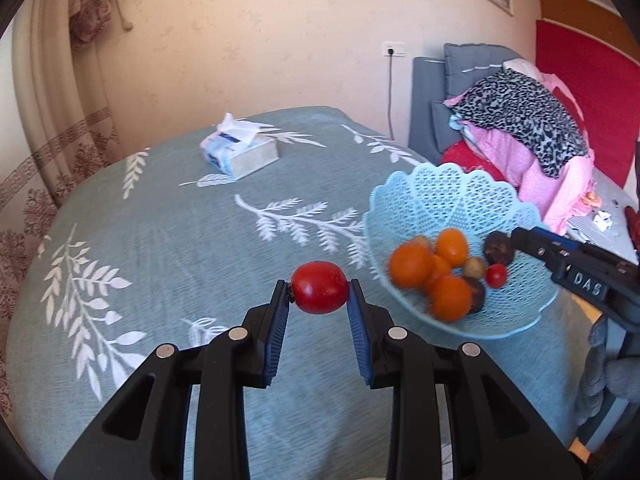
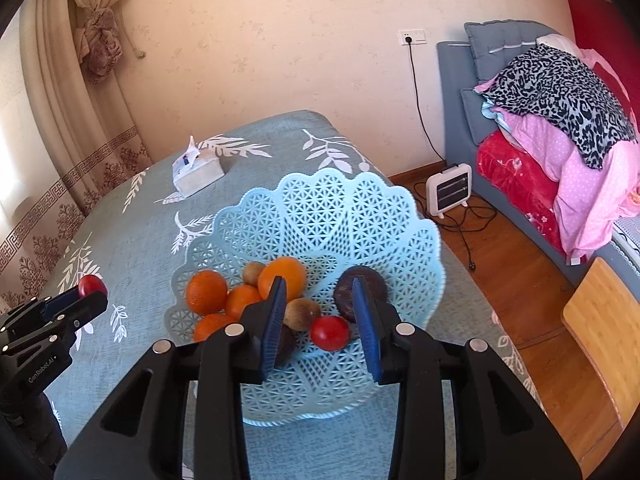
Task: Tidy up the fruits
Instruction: 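Lower the tomato into the basket and open the left tool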
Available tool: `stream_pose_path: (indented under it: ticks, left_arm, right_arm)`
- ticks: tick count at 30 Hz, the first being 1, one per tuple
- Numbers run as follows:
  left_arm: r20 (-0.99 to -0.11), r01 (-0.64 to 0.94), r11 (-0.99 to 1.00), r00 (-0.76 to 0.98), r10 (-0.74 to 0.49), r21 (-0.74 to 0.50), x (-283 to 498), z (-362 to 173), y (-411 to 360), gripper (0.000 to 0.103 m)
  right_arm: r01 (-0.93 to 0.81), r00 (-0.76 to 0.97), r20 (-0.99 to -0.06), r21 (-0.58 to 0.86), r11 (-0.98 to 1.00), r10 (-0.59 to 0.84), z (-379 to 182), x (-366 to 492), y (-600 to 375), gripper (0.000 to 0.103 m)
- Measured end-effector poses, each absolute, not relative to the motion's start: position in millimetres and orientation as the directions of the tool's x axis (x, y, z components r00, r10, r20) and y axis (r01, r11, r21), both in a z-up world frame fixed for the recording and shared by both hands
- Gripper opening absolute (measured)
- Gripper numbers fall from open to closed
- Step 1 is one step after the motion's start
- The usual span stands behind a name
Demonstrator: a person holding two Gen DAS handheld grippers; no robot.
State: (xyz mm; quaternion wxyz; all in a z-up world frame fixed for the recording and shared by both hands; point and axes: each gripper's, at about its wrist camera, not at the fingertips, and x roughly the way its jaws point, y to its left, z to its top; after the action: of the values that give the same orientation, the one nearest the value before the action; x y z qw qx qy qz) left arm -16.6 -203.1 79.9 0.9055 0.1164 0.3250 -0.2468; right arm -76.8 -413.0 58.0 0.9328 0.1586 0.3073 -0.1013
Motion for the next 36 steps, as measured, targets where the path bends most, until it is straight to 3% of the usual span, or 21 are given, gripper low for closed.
stream_pose_path:
  ticks: [2,4,13,15,20,21,23,31,34,36]
  left_arm:
    - [-0.651,0.545,0.838,0.645,-0.401,0.024,-14,79,-212,0.03]
    - [-0.663,0.57,0.822,0.613,-0.43,-0.006,-12,77,-223,0.03]
    - [-0.68,0.654,0.751,0.511,-0.526,-0.09,-9,69,-263,0.03]
    - [-0.681,0.658,0.746,0.503,-0.533,-0.098,-9,69,-269,0.031]
    - [-0.685,0.678,0.729,0.487,-0.542,-0.095,-11,66,-283,0.032]
    - [-0.688,0.679,0.728,0.484,-0.541,-0.095,-11,66,-284,0.033]
    - [-0.687,0.671,0.736,0.493,-0.534,-0.091,-12,65,-285,0.061]
    - [-0.674,0.638,0.77,0.558,-0.485,-0.026,-15,66,-279,0.07]
    - [-0.667,0.625,0.781,0.587,-0.459,0.013,-18,67,-278,0.083]
    - [-0.654,0.619,0.785,0.607,-0.451,0.033,-21,69,-276,0.084]
  right_arm:
    - [0.3,0.79,-0.602,0.222,0.928,-0.112,57,-80,-415,0.039]
    - [0.308,0.796,-0.593,0.223,0.925,-0.122,58,-84,-417,0.048]
    - [0.332,0.802,-0.581,0.241,0.912,-0.139,59,-92,-429,0.049]
    - [0.338,0.803,-0.579,0.242,0.91,-0.145,59,-94,-430,0.056]
    - [0.348,0.805,-0.573,0.243,0.905,-0.156,59,-95,-433,0.058]
    - [0.35,0.806,-0.571,0.243,0.905,-0.159,59,-96,-433,0.063]
    - [0.357,0.81,-0.562,0.244,0.902,-0.169,59,-98,-434,0.071]
    - [0.378,0.813,-0.551,0.25,0.891,-0.19,61,-102,-437,0.08]
    - [0.377,0.812,-0.552,0.25,0.892,-0.189,60,-103,-436,0.082]
    - [0.378,0.811,-0.554,0.251,0.891,-0.188,60,-104,-435,0.085]
